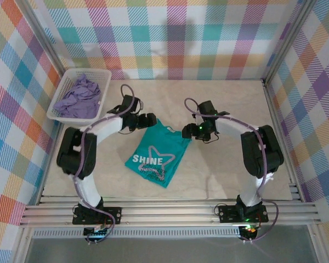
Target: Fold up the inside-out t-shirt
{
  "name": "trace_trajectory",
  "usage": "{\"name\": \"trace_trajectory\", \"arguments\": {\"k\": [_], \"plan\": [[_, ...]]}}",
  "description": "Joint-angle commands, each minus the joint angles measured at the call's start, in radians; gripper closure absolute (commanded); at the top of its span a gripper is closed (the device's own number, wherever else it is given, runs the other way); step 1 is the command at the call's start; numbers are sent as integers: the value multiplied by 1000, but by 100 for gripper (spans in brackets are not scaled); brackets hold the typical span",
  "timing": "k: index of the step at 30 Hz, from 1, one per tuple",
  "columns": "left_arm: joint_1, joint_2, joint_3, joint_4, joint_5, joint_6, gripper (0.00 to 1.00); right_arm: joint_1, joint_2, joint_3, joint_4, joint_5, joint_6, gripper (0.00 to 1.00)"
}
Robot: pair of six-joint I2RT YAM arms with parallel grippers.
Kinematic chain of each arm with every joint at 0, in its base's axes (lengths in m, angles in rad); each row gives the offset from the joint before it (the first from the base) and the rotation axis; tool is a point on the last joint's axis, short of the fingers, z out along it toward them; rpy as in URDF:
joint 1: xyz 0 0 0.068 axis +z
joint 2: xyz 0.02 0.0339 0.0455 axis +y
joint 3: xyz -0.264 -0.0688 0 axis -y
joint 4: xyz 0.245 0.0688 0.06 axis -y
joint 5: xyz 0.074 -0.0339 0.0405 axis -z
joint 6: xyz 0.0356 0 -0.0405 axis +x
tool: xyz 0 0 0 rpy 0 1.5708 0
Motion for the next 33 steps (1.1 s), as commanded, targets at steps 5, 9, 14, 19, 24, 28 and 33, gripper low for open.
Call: {"name": "trace_trajectory", "arguments": {"k": [5,9,14,19,24,28,33], "plan": [[2,198,201,-199,182,210,15,51,57,-6,54,-33,85,32],[-1,219,198,-198,274,234,18,70,72,-7,73,-40,112,34],[-1,249,206,-224,366,265,31,81,94,4,113,-59,141,39],[4,254,220,-221,398,260,49,82,97,18,166,-79,173,49],[17,272,247,-222,414,240,67,82,108,42,170,-77,178,57],[29,277,248,-216,411,219,82,82,124,47,181,-71,182,64],[67,249,229,-190,402,185,94,78,125,41,217,-43,187,80]]}}
